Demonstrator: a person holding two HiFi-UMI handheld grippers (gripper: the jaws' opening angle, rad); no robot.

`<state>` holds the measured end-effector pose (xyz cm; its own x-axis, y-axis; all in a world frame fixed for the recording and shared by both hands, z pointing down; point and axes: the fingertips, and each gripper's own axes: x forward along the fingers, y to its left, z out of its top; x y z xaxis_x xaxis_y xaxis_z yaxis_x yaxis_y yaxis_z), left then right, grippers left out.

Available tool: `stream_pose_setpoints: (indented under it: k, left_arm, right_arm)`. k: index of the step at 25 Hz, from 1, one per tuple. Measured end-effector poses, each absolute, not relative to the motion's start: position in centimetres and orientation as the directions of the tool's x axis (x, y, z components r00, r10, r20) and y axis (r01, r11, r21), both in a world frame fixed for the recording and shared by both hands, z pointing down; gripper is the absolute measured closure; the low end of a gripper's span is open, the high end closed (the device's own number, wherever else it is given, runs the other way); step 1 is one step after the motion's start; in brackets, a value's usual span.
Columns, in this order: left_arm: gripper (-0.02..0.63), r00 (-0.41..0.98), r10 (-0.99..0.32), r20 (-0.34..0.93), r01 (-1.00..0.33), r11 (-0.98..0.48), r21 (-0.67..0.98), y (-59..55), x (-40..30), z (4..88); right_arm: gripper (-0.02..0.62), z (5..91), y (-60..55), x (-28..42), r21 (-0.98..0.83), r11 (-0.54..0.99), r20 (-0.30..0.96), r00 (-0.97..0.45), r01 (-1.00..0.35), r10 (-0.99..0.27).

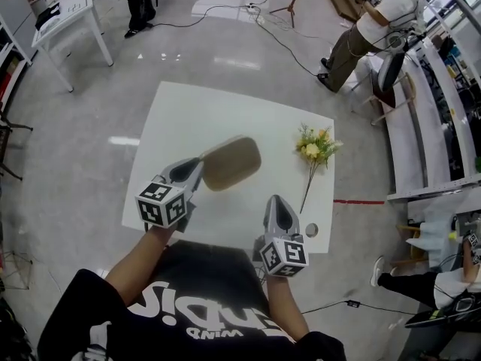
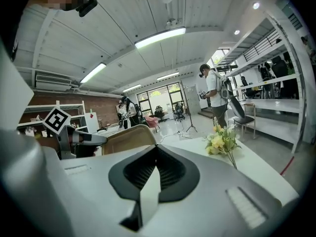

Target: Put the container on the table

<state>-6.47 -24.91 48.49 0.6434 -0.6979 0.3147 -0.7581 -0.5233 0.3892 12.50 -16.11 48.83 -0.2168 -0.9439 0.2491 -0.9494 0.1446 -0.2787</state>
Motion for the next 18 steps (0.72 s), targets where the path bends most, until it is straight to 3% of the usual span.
stream_pose_setpoints:
  k: [18]
  left_arm:
    - [0.561,0.634,-0.625,0.455,-0.751,-0.356,0.557,-28.7,-3.0,57.6]
  right_arm:
    - [0.597,50.5,-18.9,15.6,-0.298,0.164,0.249,-0.242,-0.94,-0.938]
